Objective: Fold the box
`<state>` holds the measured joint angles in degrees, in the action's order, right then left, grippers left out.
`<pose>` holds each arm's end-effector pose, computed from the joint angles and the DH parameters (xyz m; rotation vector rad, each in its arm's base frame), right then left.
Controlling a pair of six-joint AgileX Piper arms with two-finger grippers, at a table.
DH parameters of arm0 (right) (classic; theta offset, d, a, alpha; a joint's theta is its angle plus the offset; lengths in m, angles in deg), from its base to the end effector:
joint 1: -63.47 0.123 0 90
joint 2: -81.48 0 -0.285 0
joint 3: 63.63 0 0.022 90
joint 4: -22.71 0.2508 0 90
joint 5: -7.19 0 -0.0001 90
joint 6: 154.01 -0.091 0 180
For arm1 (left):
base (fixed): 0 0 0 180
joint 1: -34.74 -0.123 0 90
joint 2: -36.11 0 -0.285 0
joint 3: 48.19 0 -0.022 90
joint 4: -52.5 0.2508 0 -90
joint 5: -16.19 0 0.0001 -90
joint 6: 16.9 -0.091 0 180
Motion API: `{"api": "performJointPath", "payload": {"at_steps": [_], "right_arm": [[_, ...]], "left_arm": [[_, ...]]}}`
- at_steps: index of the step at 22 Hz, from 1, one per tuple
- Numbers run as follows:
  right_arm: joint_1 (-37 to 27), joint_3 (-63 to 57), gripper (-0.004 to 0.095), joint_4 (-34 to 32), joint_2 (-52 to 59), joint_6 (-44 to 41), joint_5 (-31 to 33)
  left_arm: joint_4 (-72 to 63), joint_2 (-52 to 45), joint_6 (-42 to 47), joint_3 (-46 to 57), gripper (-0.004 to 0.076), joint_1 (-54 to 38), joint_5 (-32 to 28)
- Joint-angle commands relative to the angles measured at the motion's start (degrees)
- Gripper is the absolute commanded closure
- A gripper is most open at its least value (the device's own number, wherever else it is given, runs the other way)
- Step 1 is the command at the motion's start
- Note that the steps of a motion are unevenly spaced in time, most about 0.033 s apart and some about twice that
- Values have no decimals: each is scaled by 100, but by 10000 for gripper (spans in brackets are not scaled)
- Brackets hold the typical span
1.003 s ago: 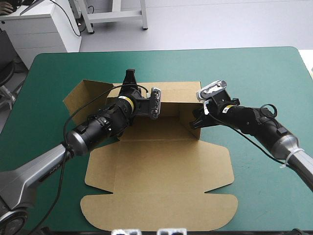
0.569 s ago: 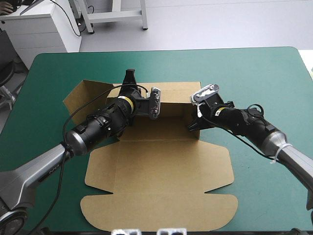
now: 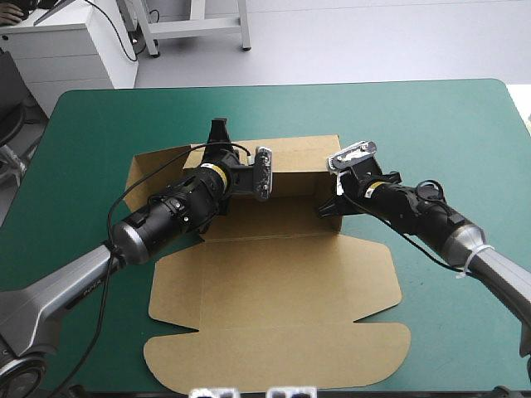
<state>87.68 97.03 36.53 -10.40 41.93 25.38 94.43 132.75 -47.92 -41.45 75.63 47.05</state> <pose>0.2906 0.1381 0.2805 -0.5675 2.1910 0.2840 0.2850 -0.2054 0.3175 1.7220 1.4566 0.6522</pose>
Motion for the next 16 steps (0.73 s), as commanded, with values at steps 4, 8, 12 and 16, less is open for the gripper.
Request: {"api": "performJointPath", "payload": {"at_steps": [4,8,12,16], "right_arm": [[106,74,920,210,99,-85,-249],[106,74,920,210,99,-218,-541],[106,74,920,210,44,-349,-756],[106,74,920,208,-153,-385,-897]], "left_arm": [[-409,-90,121,-11,413,345,666],[-398,-180,270,-11,302,596,812],[-411,-619,452,-11,302,676,835],[-505,-965,471,-11,302,679,835]]}}
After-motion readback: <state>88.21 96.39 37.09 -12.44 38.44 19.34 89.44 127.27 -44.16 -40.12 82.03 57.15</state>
